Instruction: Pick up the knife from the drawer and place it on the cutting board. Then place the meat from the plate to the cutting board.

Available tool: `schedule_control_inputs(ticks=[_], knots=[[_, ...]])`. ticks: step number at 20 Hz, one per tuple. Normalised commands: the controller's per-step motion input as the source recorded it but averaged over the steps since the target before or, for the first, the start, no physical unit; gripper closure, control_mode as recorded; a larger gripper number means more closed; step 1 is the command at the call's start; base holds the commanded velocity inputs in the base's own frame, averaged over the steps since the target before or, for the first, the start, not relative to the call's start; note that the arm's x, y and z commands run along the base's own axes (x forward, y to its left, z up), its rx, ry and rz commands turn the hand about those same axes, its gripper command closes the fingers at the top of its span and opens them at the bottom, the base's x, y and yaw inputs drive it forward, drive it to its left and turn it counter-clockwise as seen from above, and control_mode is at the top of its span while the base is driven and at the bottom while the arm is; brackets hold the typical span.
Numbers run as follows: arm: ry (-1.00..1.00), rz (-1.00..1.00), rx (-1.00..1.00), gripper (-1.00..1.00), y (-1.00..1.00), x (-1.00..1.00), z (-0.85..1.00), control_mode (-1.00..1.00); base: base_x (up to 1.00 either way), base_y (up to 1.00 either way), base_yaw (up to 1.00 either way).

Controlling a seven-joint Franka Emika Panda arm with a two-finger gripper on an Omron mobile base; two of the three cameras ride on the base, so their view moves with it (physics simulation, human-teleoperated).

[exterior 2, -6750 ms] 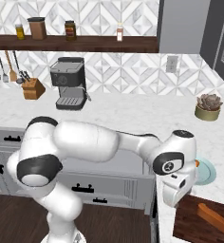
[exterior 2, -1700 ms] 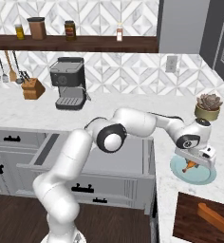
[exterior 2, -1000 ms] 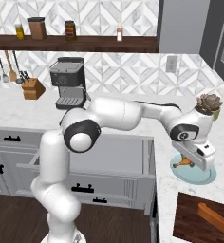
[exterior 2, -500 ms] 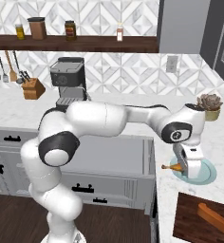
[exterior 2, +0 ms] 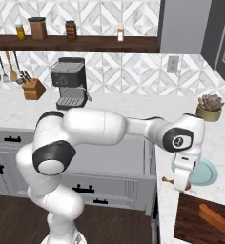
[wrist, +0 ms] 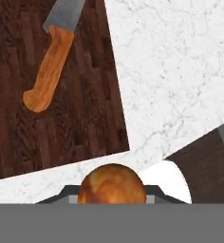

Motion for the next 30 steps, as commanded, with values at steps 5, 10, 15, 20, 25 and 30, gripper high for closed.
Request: schedule_control_inputs(ticks=[5, 10, 15, 20, 25, 30], knots=[[0.21, -0.29, -0.02, 1.0, -0.67, -0.13, -0.12, -1.0, 0.0, 0.0, 0.0], [0.08, -0.25, 0.0, 1.0, -0.6, -0.19, -0.26, -1.0, 0.0, 0.0, 0.0], [0.0, -0.1, 0.0, 1.0, -0.46, -0.17, -0.3, -1.0, 0.0, 0.0, 0.0], [-0.02, 0.0, 0.03, 1.0, -0.28, 0.0, -0.47, -1.0, 0.0, 0.0, 0.0], [-0.03, 0.0, 0.08, 1.0, -0.01, 0.21, -0.54, -1.0, 0.0, 0.0, 0.0], [-0.03, 0.0, 0.06, 1.0, -0.2, 0.05, -0.38, -1.0, 0.0, 0.0, 0.0]])
